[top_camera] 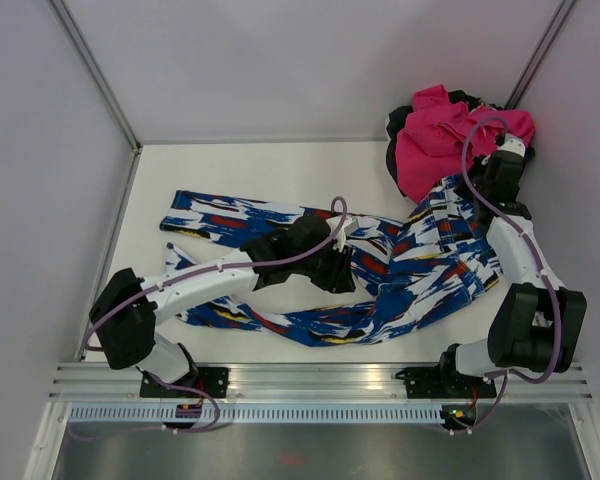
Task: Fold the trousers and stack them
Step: Flatten the trousers out
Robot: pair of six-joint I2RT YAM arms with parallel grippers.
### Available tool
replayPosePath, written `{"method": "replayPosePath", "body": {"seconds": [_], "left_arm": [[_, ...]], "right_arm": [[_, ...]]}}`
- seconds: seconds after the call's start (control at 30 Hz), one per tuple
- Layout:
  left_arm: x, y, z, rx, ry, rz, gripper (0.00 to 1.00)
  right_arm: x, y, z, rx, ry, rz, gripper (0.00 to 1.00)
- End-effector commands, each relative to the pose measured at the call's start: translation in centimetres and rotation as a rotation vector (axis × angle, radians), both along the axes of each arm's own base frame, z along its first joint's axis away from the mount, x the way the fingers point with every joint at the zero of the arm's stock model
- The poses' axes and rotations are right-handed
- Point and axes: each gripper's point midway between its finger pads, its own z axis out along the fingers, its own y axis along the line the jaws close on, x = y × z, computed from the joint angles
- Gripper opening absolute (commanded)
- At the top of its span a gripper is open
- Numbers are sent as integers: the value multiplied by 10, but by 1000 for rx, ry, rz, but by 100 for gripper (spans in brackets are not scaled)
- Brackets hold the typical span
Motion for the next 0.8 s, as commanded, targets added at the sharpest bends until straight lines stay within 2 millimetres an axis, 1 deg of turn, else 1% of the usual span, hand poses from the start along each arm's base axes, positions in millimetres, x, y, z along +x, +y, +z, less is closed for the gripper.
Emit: {"method": "replayPosePath", "body": {"seconds": [0.0, 0.03, 0.07, 0.1, 0.13, 0.17, 0.2, 0.23, 0.27, 0.3, 0.33, 0.37, 0.4, 0.43, 0.47, 0.5, 0.53, 0.57, 0.6, 0.7, 0.73, 0.77], "left_arm": [[21, -1, 19, -44, -27, 156, 39], [20, -5, 22, -54, -30, 149, 39], [17, -11, 20, -47, -36, 143, 39], [14, -17, 21, -43, -48, 131, 40], [17, -26, 32, -56, -75, 127, 40], [14, -32, 21, 5, -93, 135, 41], [15, -35, 18, 39, -120, 136, 42], [24, -42, 30, 46, -161, 170, 43], [38, -34, 14, 132, -187, 247, 46], [49, -28, 12, 169, -207, 299, 50], [63, -25, 18, 183, -228, 359, 53], [86, -10, 16, 222, -252, 448, 57], [97, -3, 13, 238, -240, 490, 59], [110, -2, 5, 250, -222, 520, 60], [128, 8, 0, 256, -191, 565, 61], [135, 11, -5, 258, -162, 589, 63], [145, 8, -15, 271, -147, 598, 64], [151, 9, -20, 283, -141, 615, 66], [158, 5, -31, 308, -150, 618, 67], [166, -2, -55, 355, -135, 608, 69], [170, -4, -73, 403, -118, 609, 69], [172, -4, -81, 417, -109, 613, 68]], "right_arm": [[22, -22, 29, -91, -158, -74, 0], [22, -22, 28, -99, -172, -74, 0], [21, -22, 25, -105, -177, -71, 0], [19, -22, 17, -106, -168, -70, 0], [18, -23, 12, -105, -156, -75, 0], [14, -26, -5, -97, -93, -96, 0], [8, -40, -13, -122, -47, -170, 0], [1, -49, -21, -136, 1, -222, 0], [-12, -57, -35, -146, 90, -267, 0], [-20, -66, -39, -169, 117, -301, 0], [-25, -68, -42, -184, 129, -302, 0], [-28, -70, -32, -198, 98, -307, 0], [-37, -72, -39, -206, 106, -316, 0], [-41, -74, -37, -208, 91, -327, 0], [-43, -75, -27, -202, 43, -337, 0], [-48, -76, -33, -188, 48, -343, 0], [-47, -74, -35, -168, 47, -337, 0], [-48, -74, -39, -161, 58, -337, 0], [-46, -74, -46, -152, 81, -335, 0], [-50, -72, -65, -127, 155, -336, 0], [-50, -70, -70, -111, 164, -336, 0], [-53, -67, -77, -100, 174, -329, 0]]}}
